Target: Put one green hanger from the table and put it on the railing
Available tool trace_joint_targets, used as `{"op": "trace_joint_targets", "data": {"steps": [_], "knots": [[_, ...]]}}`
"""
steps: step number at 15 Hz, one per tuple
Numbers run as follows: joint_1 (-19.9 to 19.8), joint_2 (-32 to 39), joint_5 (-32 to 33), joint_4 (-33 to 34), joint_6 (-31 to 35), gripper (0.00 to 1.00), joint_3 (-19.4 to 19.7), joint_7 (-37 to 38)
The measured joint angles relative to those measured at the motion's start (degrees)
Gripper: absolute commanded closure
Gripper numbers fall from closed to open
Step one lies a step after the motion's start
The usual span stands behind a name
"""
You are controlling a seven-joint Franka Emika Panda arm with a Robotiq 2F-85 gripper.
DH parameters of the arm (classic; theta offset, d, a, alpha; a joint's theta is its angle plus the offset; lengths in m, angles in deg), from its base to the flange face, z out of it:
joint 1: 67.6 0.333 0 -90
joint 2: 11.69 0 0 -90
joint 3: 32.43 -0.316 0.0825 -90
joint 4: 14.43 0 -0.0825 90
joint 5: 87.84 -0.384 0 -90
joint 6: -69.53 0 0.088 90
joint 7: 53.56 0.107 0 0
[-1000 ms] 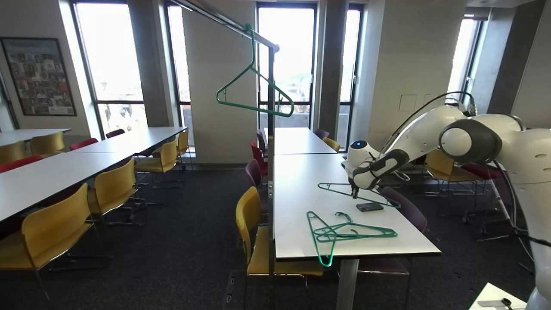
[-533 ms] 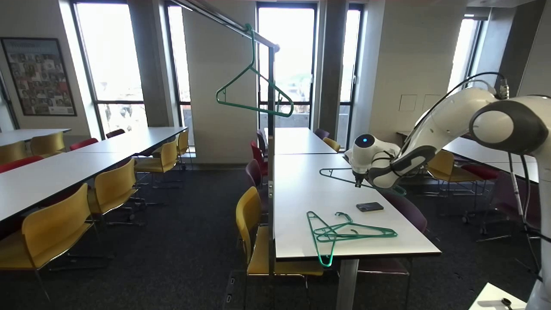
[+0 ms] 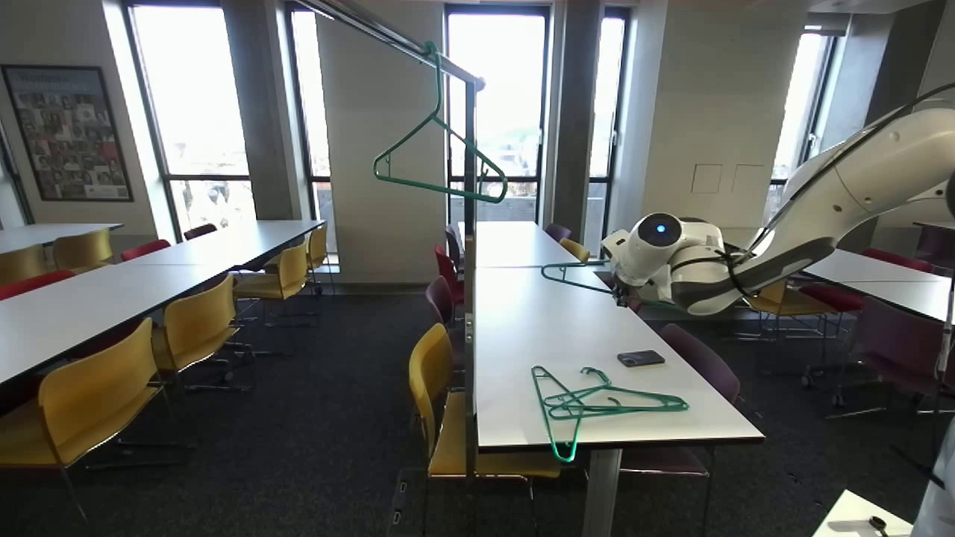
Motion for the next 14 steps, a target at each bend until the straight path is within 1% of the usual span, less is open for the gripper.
{"op": "trace_joint_targets", "data": {"steps": [2,4,6,8,10,12,14], "knots": [[0.5,-1.9,4.6,-0.6,-0.6,0.98,-1.3,5.4],[0.7,-2.9,11.2,-0.4,-3.1,0.98,-2.9,14.7],[0.9,-3.5,16.9,-0.1,-7.5,0.98,-4.9,23.7],[0.7,-3.6,21.2,-0.1,-13.3,0.98,-7.8,31.0],[0.7,-3.4,24.7,-0.1,-20.3,0.98,-10.9,36.8],[0.8,-3.1,27.4,-0.1,-27.6,0.98,-13.7,40.7],[1.1,-2.4,29.7,-0.1,-35.2,0.98,-16.2,42.5]]}}
